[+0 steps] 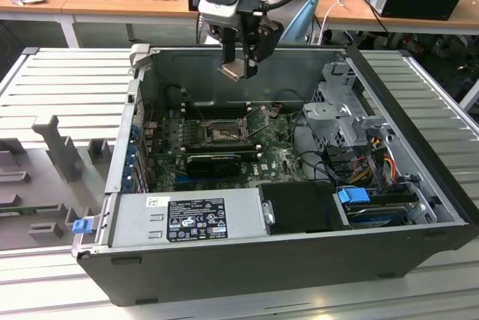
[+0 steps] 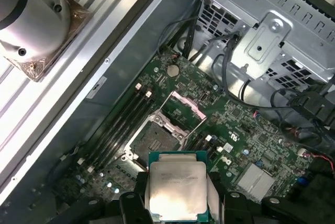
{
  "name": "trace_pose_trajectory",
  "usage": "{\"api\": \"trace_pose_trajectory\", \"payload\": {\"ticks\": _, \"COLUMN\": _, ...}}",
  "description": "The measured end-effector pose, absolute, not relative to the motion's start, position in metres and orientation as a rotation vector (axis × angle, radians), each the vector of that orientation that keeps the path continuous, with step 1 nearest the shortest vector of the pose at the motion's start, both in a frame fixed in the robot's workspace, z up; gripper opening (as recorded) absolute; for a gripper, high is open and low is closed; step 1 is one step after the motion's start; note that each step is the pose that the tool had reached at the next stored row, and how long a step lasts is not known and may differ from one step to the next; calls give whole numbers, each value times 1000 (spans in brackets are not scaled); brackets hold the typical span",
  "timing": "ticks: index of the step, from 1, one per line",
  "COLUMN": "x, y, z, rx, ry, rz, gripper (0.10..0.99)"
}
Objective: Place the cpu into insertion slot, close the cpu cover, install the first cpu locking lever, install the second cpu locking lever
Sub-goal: 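Place the cpu into insertion slot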
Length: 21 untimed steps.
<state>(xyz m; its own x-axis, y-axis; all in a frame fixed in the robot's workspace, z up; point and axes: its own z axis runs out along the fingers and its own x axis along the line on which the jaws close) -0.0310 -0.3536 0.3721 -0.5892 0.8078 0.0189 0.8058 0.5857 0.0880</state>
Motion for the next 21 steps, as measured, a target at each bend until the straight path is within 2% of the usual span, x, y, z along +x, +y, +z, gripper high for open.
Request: {"api": "trace_pose_trajectory", "payload": {"ticks": 21, "x": -31, "y": -354, "z": 371, "rx": 1692, "ry": 2606, "rz": 131, "gripper": 525}}
